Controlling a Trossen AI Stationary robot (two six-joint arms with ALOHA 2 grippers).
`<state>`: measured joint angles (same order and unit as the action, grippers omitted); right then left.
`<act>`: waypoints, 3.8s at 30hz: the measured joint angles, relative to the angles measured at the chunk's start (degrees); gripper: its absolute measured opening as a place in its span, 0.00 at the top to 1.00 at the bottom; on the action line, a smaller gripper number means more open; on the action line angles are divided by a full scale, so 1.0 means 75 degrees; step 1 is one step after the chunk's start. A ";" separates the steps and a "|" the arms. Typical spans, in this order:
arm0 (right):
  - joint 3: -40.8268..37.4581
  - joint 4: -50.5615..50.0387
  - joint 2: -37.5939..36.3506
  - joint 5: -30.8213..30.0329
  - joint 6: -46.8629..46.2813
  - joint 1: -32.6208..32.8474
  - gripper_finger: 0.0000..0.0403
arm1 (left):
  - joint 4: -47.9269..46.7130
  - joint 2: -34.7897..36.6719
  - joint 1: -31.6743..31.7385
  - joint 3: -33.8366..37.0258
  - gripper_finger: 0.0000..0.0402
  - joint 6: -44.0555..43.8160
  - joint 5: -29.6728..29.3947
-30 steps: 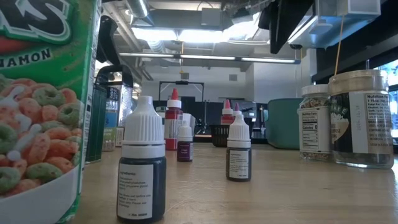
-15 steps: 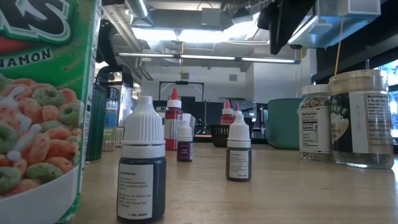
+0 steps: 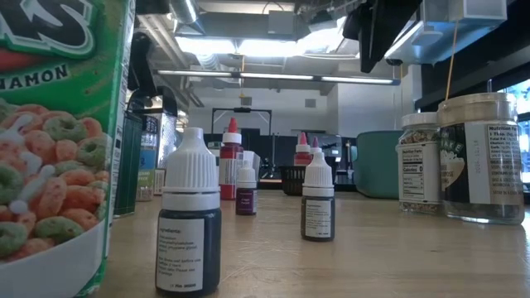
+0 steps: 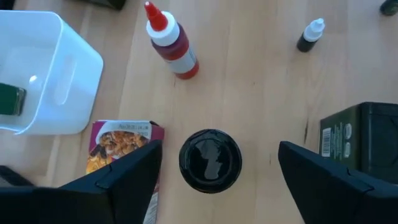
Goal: Pick & Place Kitchen Items
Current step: Put the black seasoning bottle into the white bin
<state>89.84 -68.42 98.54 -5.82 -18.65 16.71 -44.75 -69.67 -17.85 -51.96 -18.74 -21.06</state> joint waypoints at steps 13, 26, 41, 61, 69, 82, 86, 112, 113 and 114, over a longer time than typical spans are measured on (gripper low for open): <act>0.0000 -0.0020 0.0000 -0.0003 0.0001 0.0000 0.57 | -0.0006 -0.0518 0.0000 0.0000 0.10 0.0033 -0.0039; 0.0000 -0.0017 0.0000 -0.0003 0.0003 0.0000 0.57 | -0.0105 -0.0518 0.0000 0.0000 0.10 0.0037 -0.0038; 0.0000 -0.0003 0.0000 -0.0009 0.0003 0.0000 0.57 | 0.0497 -0.0518 0.0882 0.0499 0.10 0.0887 0.1058; 0.0000 0.0013 0.0000 -0.0023 0.0003 -0.0001 0.57 | 0.0908 -0.0517 0.1219 0.0764 0.10 0.1116 0.1324; 0.0000 0.0015 0.0000 -0.0020 0.0003 0.0026 0.57 | 0.0919 -0.0602 0.1195 0.0764 0.10 0.0985 0.1584; -0.0003 0.0032 0.0000 -0.0020 0.0003 0.0029 0.57 | 0.0977 -0.1357 0.1192 0.0772 0.12 0.1237 0.1560; -0.0003 0.0041 0.0000 -0.0018 0.0003 0.0029 0.57 | 0.1084 -0.1363 0.1195 0.0772 0.17 0.1268 0.1480; -0.0003 0.0041 0.0000 -0.0017 0.0004 0.0036 0.57 | 0.1027 -0.1323 0.1201 0.0679 0.50 0.1408 0.1346; -0.0003 0.0041 0.0000 -0.0015 0.0003 0.0050 0.57 | 0.0913 -0.1317 0.1201 0.0581 0.50 0.1408 0.1346; -0.0003 0.0041 0.0000 -0.0017 0.0003 0.0075 0.57 | 0.0775 -0.1317 0.1201 0.0431 0.50 0.1413 0.1341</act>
<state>89.82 -68.12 98.54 -5.96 -18.63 17.28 -38.94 -79.55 -8.84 -48.73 -8.14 -11.01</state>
